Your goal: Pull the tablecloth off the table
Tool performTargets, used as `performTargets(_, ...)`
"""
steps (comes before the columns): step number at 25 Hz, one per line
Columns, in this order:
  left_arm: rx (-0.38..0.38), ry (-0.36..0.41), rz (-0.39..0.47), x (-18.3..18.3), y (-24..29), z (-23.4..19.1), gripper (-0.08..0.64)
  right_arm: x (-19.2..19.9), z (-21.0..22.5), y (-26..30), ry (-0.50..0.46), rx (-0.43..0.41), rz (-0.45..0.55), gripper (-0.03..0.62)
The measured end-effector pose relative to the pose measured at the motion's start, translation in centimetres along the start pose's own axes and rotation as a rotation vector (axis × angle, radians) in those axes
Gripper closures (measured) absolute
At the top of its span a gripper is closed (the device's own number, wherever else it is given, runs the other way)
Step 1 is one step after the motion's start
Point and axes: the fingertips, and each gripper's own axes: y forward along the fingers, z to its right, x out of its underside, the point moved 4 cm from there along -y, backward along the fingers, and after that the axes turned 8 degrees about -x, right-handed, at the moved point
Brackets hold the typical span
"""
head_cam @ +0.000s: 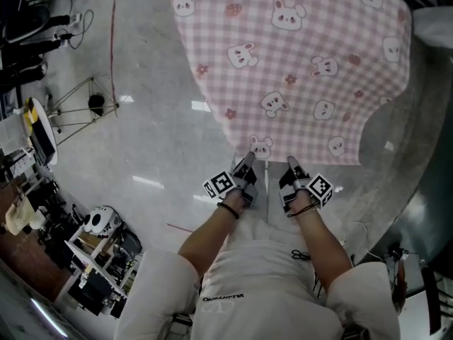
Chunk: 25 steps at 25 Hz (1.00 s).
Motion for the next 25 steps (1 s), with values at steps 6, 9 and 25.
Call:
performTargets(6, -0.036, -0.041, 0.015, 0.2, -0.1, -0.4, 0.557, -0.4, 0.1, 0.7, -0.018, 0.027, -0.042, 0.581)
performTargets(9, -0.014, -0.036, 0.016, 0.2, -0.8, 0.5, 0.557, -0.4, -1.0, 0.4, -0.024, 0.010, -0.061, 0.581)
performTargets(25, -0.066, 0.046, -0.087, -0.3, -2.2, 0.9, 0.557, 1.5, -1.0, -0.5, -0.063, 0.065, -0.046, 0.581)
